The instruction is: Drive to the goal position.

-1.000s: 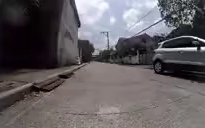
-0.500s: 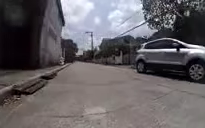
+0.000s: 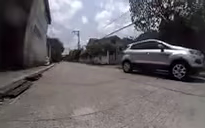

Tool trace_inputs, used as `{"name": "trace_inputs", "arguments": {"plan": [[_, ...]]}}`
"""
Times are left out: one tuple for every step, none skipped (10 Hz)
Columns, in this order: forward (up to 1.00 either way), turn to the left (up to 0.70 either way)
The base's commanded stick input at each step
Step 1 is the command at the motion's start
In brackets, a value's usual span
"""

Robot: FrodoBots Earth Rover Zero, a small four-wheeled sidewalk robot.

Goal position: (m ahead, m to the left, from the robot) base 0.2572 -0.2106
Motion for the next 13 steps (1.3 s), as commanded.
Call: {"name": "trace_inputs", "arguments": {"plan": [[0.00,-1.00],[0.00,-1.00],[0.00,-1.00],[0.00,-1.00],[0.00,-1.00],[0.00,-1.00],[0.00,-1.00],[0.00,-1.00],[0.00,-1.00],[0.00,-1.00],[0.00,-1.00],[0.00,-1.00],[0.00,-1.00]]}}
